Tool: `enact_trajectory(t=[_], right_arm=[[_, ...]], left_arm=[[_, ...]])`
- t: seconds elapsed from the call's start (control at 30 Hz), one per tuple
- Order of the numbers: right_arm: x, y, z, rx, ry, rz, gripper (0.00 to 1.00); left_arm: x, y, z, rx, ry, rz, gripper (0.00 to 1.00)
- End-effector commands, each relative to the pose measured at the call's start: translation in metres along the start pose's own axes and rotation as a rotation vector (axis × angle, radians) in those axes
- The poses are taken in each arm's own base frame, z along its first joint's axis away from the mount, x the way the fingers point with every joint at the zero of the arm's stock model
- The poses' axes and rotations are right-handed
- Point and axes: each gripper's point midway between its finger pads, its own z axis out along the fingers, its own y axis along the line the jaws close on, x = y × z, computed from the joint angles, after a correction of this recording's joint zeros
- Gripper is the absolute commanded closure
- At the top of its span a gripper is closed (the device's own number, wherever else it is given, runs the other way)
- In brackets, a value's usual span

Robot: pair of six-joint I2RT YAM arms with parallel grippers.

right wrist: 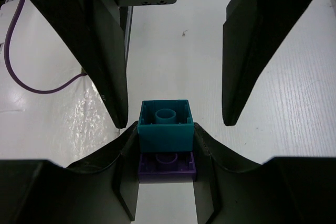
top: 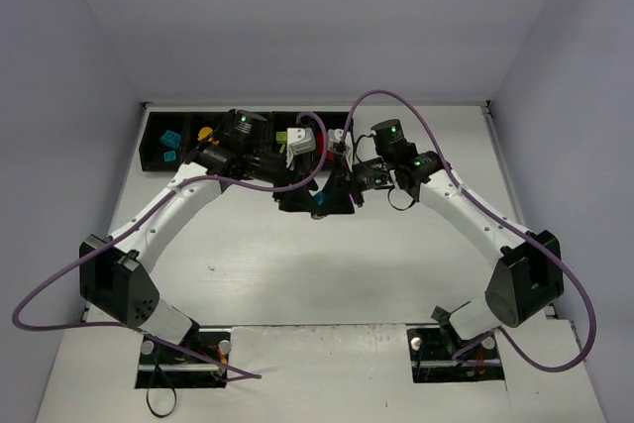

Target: Sort the legos into containers by color

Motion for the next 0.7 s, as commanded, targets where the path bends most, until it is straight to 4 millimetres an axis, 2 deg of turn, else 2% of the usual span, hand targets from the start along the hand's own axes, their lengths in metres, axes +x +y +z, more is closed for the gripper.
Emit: enact_trajectory(t=[0.0,0.13,0.37,0.53,0.67], right_arm=[[-0.027,0.009,-0.001,-0.03,-0.046,-0.096,0.97],[-0.027,0.011,0.0,-0.031,-0.045,-0.098,0.97],[-0.024,0.011,0.0,-0.028,-0.042,-0.097,0.96],[-0.022,0.011,0.0,-0.025,-0.039,-0.098,0.96],[-0.021,0.011,-0.001,-0.022,-0.037,-0.098,0.96]], left_arm=[[-0.024,-0.008,-0.008,-0.011,-0.057,0.094,0.4],[-0.018,-0.01,-0.007,0.008,-0.042,0.08,0.41],[-0.011,-0.013,-0.005,0.054,-0.017,0.057,0.58],[-0.011,-0.016,-0.006,0.086,-0.001,0.057,0.65],[-0.009,-0.017,-0.004,0.11,0.019,0.048,0.78]])
